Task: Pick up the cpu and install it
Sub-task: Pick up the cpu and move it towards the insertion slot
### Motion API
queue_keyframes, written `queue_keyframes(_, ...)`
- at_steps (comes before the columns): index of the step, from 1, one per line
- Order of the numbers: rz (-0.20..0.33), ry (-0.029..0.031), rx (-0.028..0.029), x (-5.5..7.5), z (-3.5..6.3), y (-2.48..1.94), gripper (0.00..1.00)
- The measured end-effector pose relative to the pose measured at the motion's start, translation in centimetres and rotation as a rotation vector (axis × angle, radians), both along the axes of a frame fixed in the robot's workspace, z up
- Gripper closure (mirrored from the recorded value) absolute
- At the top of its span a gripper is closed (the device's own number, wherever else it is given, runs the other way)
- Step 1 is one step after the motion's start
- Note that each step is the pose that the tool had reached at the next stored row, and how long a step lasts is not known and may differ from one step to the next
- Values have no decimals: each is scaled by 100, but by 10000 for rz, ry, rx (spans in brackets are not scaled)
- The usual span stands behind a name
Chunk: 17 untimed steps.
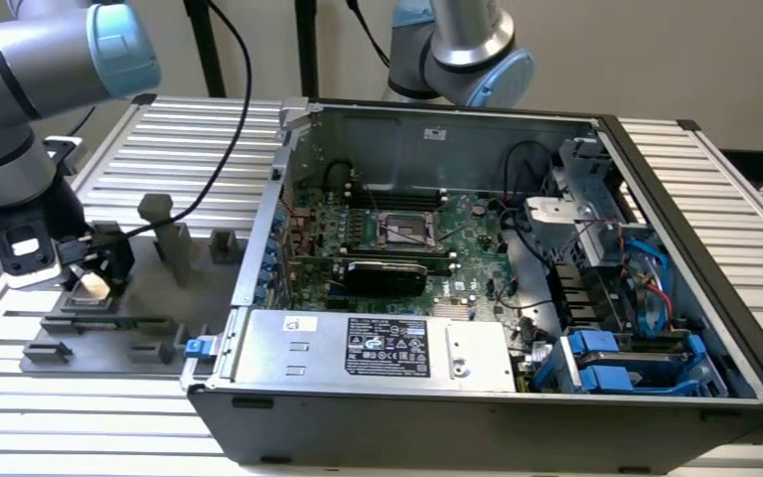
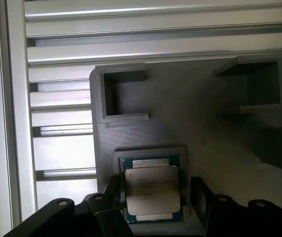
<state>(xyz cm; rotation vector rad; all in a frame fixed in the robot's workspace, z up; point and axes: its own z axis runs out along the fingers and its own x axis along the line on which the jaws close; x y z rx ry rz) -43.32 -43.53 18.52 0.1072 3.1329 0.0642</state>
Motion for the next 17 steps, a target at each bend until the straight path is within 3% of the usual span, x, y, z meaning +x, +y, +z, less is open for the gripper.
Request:
queue_keyframes(8, 0, 1, 0, 0, 0, 0, 45)
queue_keyframes(17, 1, -2, 2, 1, 3, 0, 45)
